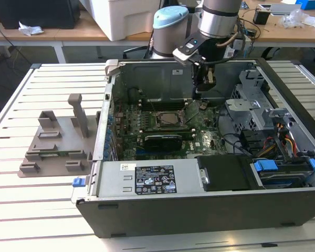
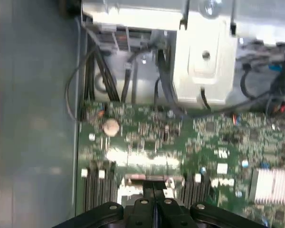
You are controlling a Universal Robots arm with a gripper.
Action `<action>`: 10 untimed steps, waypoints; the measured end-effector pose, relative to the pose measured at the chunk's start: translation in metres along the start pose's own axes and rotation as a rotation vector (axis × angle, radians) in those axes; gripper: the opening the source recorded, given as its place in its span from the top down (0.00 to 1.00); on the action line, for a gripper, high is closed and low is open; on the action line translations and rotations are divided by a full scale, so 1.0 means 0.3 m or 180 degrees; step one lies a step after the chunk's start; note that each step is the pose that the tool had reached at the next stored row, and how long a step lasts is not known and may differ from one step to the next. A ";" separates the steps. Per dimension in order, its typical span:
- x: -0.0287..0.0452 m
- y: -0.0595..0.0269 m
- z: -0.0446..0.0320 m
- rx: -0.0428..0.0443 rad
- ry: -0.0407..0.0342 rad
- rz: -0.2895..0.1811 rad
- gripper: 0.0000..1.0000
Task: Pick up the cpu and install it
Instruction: 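Close the cpu cover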
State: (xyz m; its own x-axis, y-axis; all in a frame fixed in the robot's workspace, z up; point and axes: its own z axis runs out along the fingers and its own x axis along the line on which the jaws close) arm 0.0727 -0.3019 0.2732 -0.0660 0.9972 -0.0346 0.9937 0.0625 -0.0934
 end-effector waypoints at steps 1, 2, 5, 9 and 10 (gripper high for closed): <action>0.008 0.043 0.012 0.0010 -0.0001 -0.0001 0.89; 0.013 0.062 0.017 0.0013 -0.0001 0.0000 0.89; 0.022 0.097 0.042 0.0018 0.0001 0.0016 0.89; 0.024 0.088 0.070 0.0018 0.0002 0.0021 0.89; 0.026 0.062 0.082 0.0018 0.0001 0.0021 0.89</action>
State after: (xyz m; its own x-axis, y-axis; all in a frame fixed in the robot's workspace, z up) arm 0.0886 -0.2940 0.2466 -0.0596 0.9976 -0.0350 0.9935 0.0558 -0.0989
